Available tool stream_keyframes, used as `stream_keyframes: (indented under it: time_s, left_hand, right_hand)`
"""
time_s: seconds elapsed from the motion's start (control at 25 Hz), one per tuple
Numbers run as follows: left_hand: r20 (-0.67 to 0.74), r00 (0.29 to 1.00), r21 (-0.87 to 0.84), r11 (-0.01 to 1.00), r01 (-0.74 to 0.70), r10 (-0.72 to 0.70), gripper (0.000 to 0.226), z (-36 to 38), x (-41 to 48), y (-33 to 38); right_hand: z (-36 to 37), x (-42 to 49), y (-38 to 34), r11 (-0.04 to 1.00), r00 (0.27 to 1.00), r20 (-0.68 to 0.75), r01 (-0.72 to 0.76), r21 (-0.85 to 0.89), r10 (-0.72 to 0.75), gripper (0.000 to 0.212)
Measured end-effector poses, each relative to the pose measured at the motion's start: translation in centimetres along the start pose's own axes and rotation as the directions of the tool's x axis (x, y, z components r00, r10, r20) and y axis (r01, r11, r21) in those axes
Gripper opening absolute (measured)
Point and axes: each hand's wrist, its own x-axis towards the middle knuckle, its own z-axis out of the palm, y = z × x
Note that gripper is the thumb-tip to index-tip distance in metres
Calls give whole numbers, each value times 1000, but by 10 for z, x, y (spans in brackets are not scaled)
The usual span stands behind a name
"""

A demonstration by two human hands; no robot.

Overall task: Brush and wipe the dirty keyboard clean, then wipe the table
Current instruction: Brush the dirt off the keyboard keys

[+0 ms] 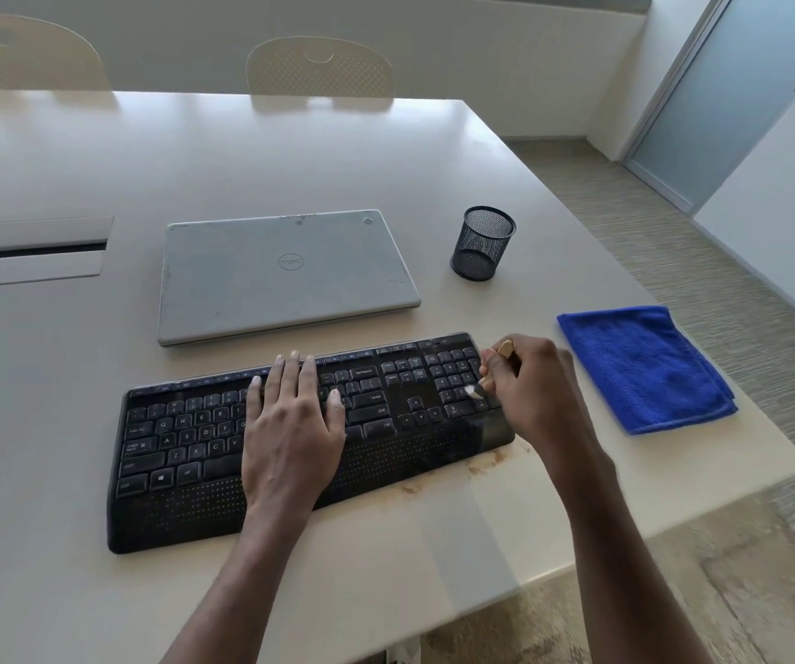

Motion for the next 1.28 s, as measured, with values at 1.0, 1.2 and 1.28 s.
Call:
stream_keyframes:
  time_s: [1.0,1.2,1.28]
  left_hand:
    - [-11,1000,-1,1000,-4,4,69,-1,-1,0]
    - [-14,1000,-5,1000,-10,10,69,0,-1,-1]
    - [-18,1000,1,1000,-8,8,69,0,-1,-1]
  right_hand:
    - [-12,6,12,1000,999,-39,-16,-13,15,23]
    - [-10,6,23,999,995,-96,-31,31,34,21]
    - [-12,6,28,998,994,-92,-54,24,56,22]
